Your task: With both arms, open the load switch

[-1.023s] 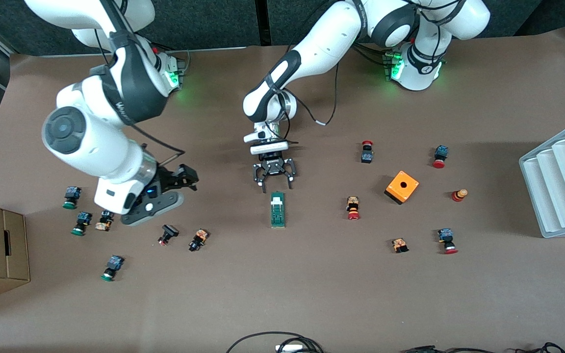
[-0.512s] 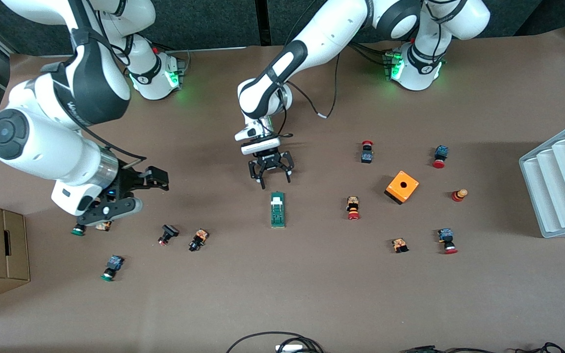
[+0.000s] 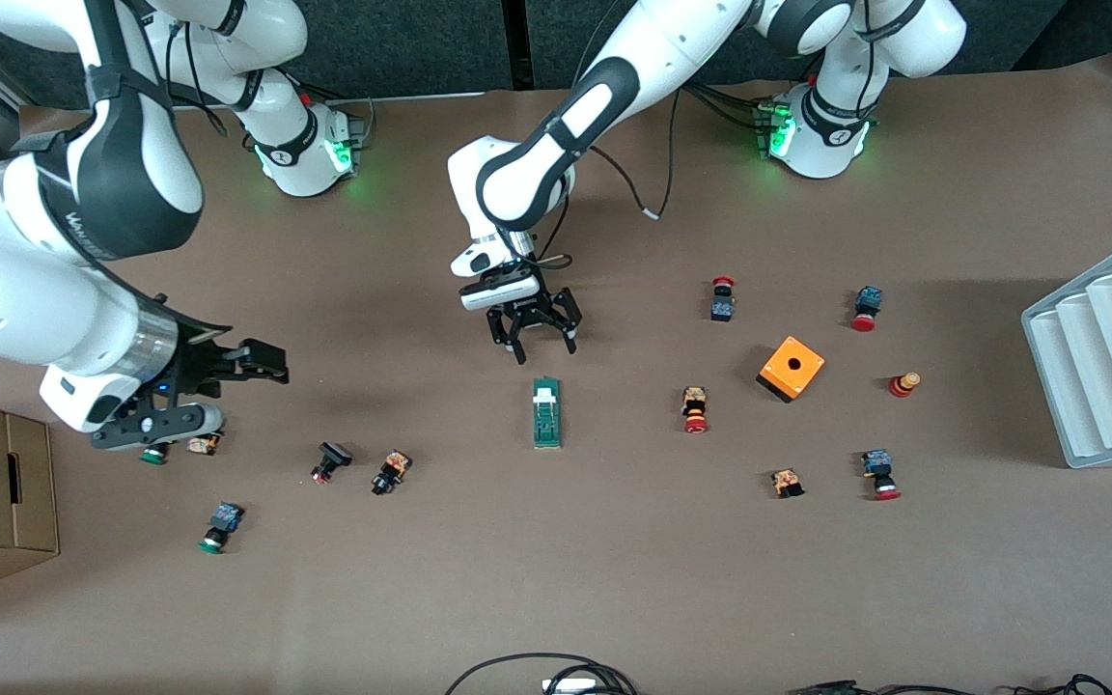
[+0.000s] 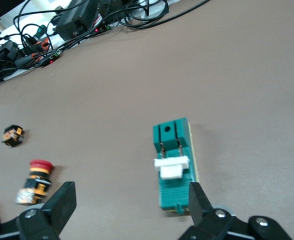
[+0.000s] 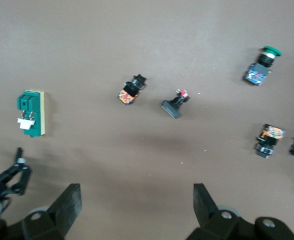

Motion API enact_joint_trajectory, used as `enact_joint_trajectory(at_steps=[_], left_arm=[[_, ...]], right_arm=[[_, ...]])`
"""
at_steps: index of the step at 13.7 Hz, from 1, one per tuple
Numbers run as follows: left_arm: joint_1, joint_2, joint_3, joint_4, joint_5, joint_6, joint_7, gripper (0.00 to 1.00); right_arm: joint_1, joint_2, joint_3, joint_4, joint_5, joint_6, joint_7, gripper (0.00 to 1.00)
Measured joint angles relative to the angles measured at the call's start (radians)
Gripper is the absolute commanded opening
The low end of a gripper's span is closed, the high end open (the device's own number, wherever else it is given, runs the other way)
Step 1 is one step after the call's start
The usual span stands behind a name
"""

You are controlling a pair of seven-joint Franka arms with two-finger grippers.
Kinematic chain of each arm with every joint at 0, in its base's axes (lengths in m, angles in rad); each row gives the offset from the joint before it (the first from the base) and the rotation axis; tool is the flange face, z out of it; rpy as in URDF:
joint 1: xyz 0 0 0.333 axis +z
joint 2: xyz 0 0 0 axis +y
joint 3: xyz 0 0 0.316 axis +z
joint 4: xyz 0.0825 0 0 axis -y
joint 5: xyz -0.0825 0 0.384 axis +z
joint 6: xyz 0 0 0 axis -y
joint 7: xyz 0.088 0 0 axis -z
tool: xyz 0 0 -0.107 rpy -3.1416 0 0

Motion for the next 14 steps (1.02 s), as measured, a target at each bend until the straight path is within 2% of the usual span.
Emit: enact_joint_trajectory(at_steps=[2, 6, 11, 14], left_arm=[[0.035, -0.045, 0.001, 0.001, -0.09, 0.006, 0.155, 1.0], [0.107, -0.134, 0.003, 0.008, -0.271, 0.014, 0.428, 1.0], [0.25, -0.25, 0.009, 0.041, -0.574, 0.013, 0.781, 1.0], [0.352, -0.311, 0.013, 0.053, -0.75, -0.012, 0.923, 1.0]], right_arm=[[-0.045, -0.014, 0.029, 0.0, -0.01, -0.011, 0.0, 1.0], [-0.052, -0.066, 0.022, 0.002, -0.04, -0.103, 0.01, 1.0], [-0.06, -0.108, -0.07, 0.004, -0.041, -0.175, 0.01, 1.0], [-0.063, -0.116, -0.124, 0.004, -0.041, -0.197, 0.007, 1.0]])
